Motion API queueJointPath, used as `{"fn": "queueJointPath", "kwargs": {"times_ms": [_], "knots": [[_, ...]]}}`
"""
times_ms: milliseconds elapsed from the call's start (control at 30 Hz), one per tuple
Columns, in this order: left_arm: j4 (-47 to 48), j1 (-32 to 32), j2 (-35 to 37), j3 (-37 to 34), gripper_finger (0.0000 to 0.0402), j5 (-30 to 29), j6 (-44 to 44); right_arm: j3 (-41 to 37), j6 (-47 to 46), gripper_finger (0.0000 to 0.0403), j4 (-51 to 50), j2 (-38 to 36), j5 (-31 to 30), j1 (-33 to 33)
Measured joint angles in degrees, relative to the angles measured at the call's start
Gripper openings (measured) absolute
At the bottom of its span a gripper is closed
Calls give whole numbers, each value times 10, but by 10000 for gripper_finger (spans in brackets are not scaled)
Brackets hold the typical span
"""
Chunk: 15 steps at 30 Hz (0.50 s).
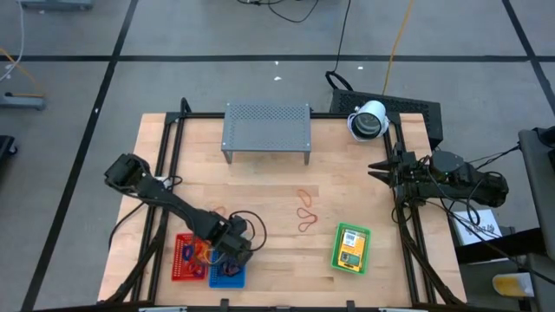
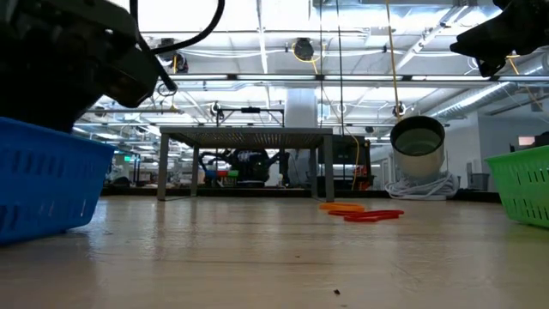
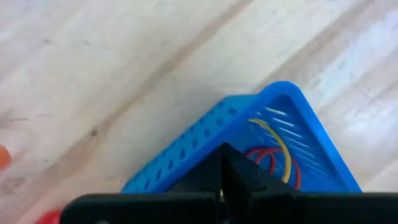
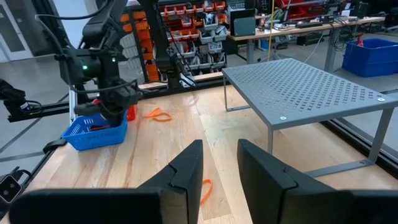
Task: Pick & Place Office Desk Supplies
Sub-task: Put the yellow rubber band into the blue bin
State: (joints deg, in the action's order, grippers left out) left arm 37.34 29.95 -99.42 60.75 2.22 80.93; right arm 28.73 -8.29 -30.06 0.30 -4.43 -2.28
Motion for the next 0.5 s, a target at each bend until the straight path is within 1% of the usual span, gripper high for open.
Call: {"fn": "queueJointPath", "kwargs": {"times_ms": [200,500], "knots": [[-17,-7,0,-26,5,-8,3,0,0,89,0,0,0,0],[-60,-7,0,-23,13,-7,-1,0,0,89,0,0,0,0]]}}
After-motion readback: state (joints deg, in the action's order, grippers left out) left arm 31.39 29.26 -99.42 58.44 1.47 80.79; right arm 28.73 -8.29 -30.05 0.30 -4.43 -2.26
